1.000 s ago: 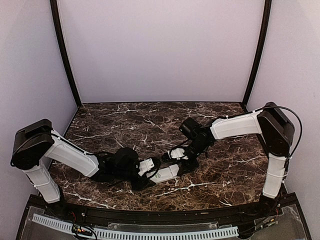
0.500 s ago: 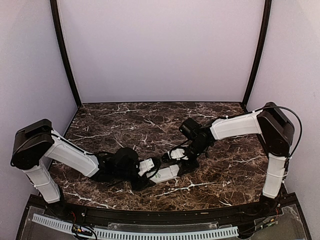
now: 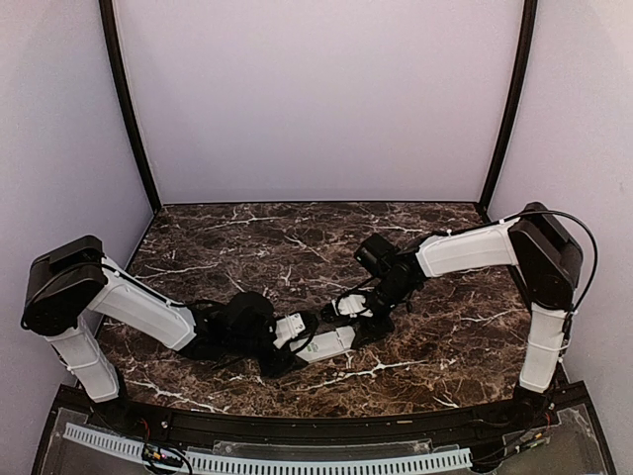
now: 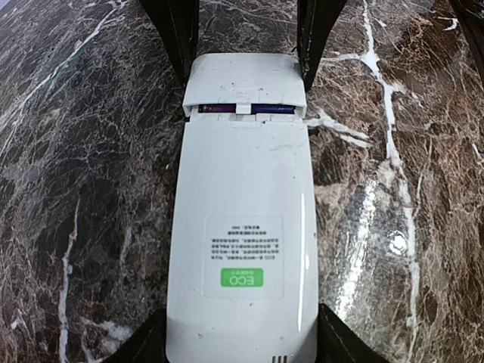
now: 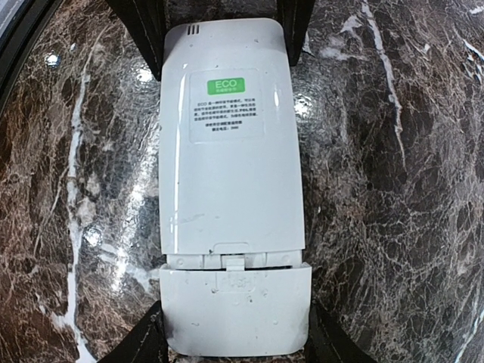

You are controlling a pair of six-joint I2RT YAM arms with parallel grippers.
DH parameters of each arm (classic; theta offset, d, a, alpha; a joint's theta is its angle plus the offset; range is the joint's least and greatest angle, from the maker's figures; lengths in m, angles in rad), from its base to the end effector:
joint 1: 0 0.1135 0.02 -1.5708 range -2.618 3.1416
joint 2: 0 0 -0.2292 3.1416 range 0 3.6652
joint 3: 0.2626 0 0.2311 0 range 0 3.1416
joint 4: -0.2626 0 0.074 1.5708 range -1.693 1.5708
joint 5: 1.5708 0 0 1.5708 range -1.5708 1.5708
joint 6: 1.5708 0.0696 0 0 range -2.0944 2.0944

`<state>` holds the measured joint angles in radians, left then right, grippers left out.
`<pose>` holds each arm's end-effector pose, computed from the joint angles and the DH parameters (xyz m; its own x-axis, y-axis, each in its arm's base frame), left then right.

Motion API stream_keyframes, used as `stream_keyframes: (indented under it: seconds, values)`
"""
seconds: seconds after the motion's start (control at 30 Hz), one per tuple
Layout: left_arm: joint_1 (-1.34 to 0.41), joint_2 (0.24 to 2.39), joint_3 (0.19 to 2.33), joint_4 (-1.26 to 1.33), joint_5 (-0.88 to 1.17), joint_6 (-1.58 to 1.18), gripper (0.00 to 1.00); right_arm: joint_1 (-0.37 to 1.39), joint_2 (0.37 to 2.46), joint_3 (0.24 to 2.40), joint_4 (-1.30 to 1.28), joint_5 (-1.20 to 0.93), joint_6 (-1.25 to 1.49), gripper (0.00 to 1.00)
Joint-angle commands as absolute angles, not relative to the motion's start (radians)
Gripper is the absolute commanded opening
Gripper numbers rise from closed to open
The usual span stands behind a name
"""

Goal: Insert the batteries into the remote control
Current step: Place the battery cover on the remote control without the battery cover.

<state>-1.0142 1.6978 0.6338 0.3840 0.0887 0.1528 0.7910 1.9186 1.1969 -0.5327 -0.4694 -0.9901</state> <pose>0.1645 -0.2760 0.0847 -0.1940 0.5989 -0.7770 0.9224 0.3810 0.0633 0.2220 0.2693 0.0972 0.2463 -0.8114 -0.5301 -0.9609 -0.2759 -0.0243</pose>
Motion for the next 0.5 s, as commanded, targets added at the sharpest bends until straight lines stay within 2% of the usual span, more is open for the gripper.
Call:
stream_keyframes:
  seconds: [0.0,0.17,0.47]
  values:
    - [-0.999,1.729,0.629,0.290,0.047,0.161,0.66,0.782,1.931,1.202,-0.538,-0.424,-0.996,0.48]
    - [-0.998,1.731,0.630,0.285,0.049,0.160,0.72,0.786,1.937,1.199,-0.531,-0.425,-0.996,0.50]
    - [-0.997,1.732,0.630,0.279,0.062,0.164,0.76,0.786,1.930,1.189,-0.530,-0.424,-0.996,0.56]
